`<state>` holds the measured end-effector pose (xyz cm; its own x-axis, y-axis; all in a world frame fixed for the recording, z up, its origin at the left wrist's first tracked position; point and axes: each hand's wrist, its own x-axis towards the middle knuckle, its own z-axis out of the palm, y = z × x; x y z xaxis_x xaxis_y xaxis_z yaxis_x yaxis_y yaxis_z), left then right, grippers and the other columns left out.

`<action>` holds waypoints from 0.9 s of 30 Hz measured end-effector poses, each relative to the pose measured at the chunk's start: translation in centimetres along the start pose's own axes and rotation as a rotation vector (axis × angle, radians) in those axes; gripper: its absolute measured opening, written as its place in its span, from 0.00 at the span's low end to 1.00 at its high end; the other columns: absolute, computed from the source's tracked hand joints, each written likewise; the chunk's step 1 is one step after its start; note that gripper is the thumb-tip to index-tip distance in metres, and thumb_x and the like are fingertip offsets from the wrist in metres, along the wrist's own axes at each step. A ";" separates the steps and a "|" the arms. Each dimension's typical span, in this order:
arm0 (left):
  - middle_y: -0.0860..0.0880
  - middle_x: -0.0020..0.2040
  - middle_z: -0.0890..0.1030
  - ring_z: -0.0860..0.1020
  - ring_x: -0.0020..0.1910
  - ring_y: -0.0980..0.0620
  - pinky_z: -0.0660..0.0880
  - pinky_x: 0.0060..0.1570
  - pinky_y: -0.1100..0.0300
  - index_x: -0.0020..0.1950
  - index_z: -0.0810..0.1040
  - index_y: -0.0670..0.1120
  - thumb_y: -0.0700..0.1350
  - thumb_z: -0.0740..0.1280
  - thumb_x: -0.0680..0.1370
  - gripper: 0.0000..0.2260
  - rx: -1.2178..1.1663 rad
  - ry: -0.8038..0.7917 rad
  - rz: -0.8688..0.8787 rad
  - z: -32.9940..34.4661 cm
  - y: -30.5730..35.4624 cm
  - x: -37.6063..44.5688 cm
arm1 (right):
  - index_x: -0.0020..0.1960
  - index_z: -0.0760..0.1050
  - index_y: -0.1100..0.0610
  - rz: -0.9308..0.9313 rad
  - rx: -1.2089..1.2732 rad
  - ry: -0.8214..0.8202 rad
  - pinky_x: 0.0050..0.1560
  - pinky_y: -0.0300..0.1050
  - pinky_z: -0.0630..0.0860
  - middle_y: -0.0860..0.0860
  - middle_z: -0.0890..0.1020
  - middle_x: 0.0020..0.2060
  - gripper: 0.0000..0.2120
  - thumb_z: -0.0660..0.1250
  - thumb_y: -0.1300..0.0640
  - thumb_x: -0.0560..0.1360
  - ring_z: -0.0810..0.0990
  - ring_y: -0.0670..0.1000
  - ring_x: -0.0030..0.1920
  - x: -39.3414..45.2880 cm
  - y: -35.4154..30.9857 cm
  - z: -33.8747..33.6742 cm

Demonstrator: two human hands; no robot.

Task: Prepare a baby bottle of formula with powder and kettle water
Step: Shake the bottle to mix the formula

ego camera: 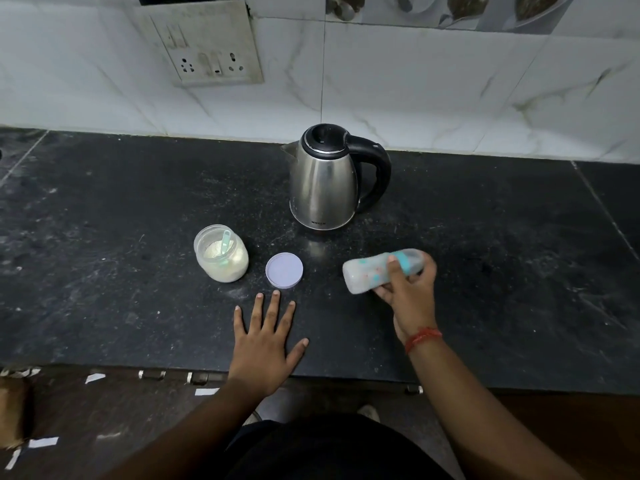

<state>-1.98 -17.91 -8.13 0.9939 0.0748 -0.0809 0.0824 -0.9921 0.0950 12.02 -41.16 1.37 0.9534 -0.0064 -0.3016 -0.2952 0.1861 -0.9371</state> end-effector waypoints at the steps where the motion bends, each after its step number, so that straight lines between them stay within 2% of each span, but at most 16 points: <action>1: 0.44 0.83 0.60 0.55 0.83 0.38 0.51 0.76 0.29 0.83 0.60 0.53 0.70 0.45 0.82 0.34 -0.003 0.006 0.003 0.0 -0.1 0.0 | 0.68 0.68 0.44 0.018 -0.047 -0.055 0.45 0.51 0.85 0.53 0.79 0.61 0.23 0.72 0.56 0.78 0.85 0.52 0.56 -0.1 -0.1 0.2; 3: 0.44 0.83 0.60 0.55 0.83 0.38 0.51 0.76 0.28 0.83 0.60 0.53 0.70 0.45 0.82 0.34 -0.005 0.005 0.002 0.1 -0.3 0.0 | 0.67 0.71 0.40 0.037 -0.231 -0.216 0.45 0.51 0.85 0.55 0.80 0.60 0.25 0.75 0.56 0.76 0.85 0.53 0.55 -0.4 0.2 0.3; 4: 0.44 0.83 0.60 0.55 0.83 0.38 0.51 0.76 0.28 0.83 0.60 0.53 0.70 0.45 0.82 0.34 -0.004 -0.001 0.001 0.1 -0.3 0.0 | 0.67 0.71 0.40 0.021 -0.245 -0.188 0.45 0.52 0.85 0.55 0.80 0.60 0.25 0.75 0.56 0.76 0.85 0.53 0.55 -0.5 0.2 0.2; 6: 0.44 0.83 0.60 0.55 0.83 0.38 0.51 0.76 0.28 0.83 0.60 0.53 0.70 0.45 0.82 0.34 -0.003 -0.003 -0.001 0.0 -0.1 0.0 | 0.69 0.69 0.44 -0.002 -0.085 -0.020 0.46 0.52 0.85 0.53 0.80 0.59 0.25 0.74 0.56 0.77 0.85 0.52 0.56 -0.3 0.0 -0.1; 7: 0.44 0.83 0.60 0.55 0.83 0.38 0.51 0.76 0.29 0.83 0.60 0.53 0.70 0.45 0.82 0.34 -0.005 -0.001 -0.002 0.0 0.0 0.0 | 0.69 0.69 0.45 0.004 -0.037 0.000 0.46 0.51 0.85 0.52 0.80 0.59 0.24 0.73 0.56 0.77 0.85 0.52 0.56 -0.1 0.0 -0.3; 10: 0.44 0.83 0.60 0.55 0.83 0.38 0.50 0.76 0.29 0.83 0.60 0.53 0.70 0.45 0.82 0.34 -0.009 0.004 0.000 0.0 -0.3 -0.1 | 0.65 0.72 0.39 0.047 -0.227 -0.210 0.43 0.49 0.85 0.54 0.80 0.60 0.23 0.75 0.56 0.76 0.85 0.53 0.56 -0.2 0.0 -0.1; 11: 0.44 0.83 0.60 0.55 0.83 0.38 0.50 0.76 0.29 0.83 0.59 0.53 0.70 0.45 0.82 0.34 -0.005 0.000 0.000 0.0 -0.3 0.0 | 0.65 0.72 0.38 0.034 -0.245 -0.199 0.43 0.48 0.85 0.54 0.80 0.60 0.23 0.75 0.56 0.76 0.84 0.53 0.56 -0.1 0.0 -0.2; 13: 0.44 0.83 0.60 0.54 0.83 0.38 0.50 0.76 0.29 0.83 0.59 0.53 0.70 0.46 0.82 0.34 0.005 -0.001 0.000 0.1 -0.2 0.0 | 0.67 0.70 0.43 0.021 -0.136 -0.077 0.43 0.48 0.85 0.53 0.79 0.60 0.22 0.73 0.56 0.78 0.85 0.52 0.56 0.3 -0.2 -0.4; 14: 0.44 0.83 0.60 0.55 0.83 0.38 0.50 0.76 0.29 0.83 0.59 0.53 0.70 0.46 0.82 0.34 0.004 0.002 0.001 0.2 -0.2 0.0 | 0.68 0.69 0.44 0.038 -0.108 -0.077 0.43 0.49 0.85 0.53 0.79 0.60 0.22 0.72 0.56 0.78 0.85 0.52 0.55 0.5 -0.4 -0.5; 17: 0.44 0.83 0.60 0.55 0.83 0.38 0.50 0.76 0.29 0.83 0.59 0.53 0.70 0.46 0.82 0.34 0.001 0.002 0.007 0.4 -0.4 0.0 | 0.68 0.71 0.42 0.076 -0.251 -0.229 0.44 0.51 0.85 0.55 0.80 0.61 0.23 0.74 0.56 0.77 0.86 0.51 0.53 0.3 -0.4 -0.3; 20: 0.44 0.83 0.60 0.55 0.83 0.38 0.50 0.76 0.28 0.83 0.60 0.53 0.70 0.47 0.82 0.34 0.000 0.012 0.005 0.4 -0.3 0.1 | 0.68 0.69 0.44 0.013 -0.118 -0.070 0.47 0.53 0.85 0.52 0.79 0.61 0.22 0.72 0.56 0.78 0.84 0.52 0.57 0.5 -0.4 -0.6; 22: 0.44 0.83 0.60 0.55 0.83 0.38 0.50 0.76 0.29 0.83 0.60 0.53 0.70 0.47 0.82 0.34 0.002 0.013 0.006 0.4 -0.2 0.0 | 0.65 0.71 0.40 0.039 -0.181 -0.164 0.45 0.50 0.85 0.53 0.79 0.61 0.21 0.73 0.55 0.78 0.85 0.52 0.55 0.3 -0.6 -0.3; 24: 0.44 0.83 0.60 0.55 0.83 0.38 0.50 0.77 0.29 0.83 0.60 0.52 0.70 0.46 0.82 0.34 0.004 0.007 0.007 0.3 -0.3 -0.1 | 0.64 0.72 0.38 0.044 -0.272 -0.255 0.46 0.53 0.85 0.55 0.80 0.60 0.22 0.74 0.55 0.76 0.85 0.52 0.55 0.1 -0.5 -0.1; 27: 0.44 0.83 0.60 0.55 0.83 0.38 0.50 0.76 0.28 0.83 0.60 0.52 0.70 0.46 0.82 0.34 0.010 0.007 0.003 0.1 -0.1 0.0 | 0.68 0.69 0.45 -0.017 -0.069 -0.038 0.47 0.55 0.85 0.53 0.80 0.60 0.22 0.73 0.55 0.78 0.84 0.53 0.57 0.5 -0.6 -0.3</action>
<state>-1.97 -17.79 -8.29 0.9946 0.0730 -0.0740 0.0792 -0.9932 0.0852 12.69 -41.62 1.74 0.9596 0.0283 -0.2798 -0.2811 0.1177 -0.9524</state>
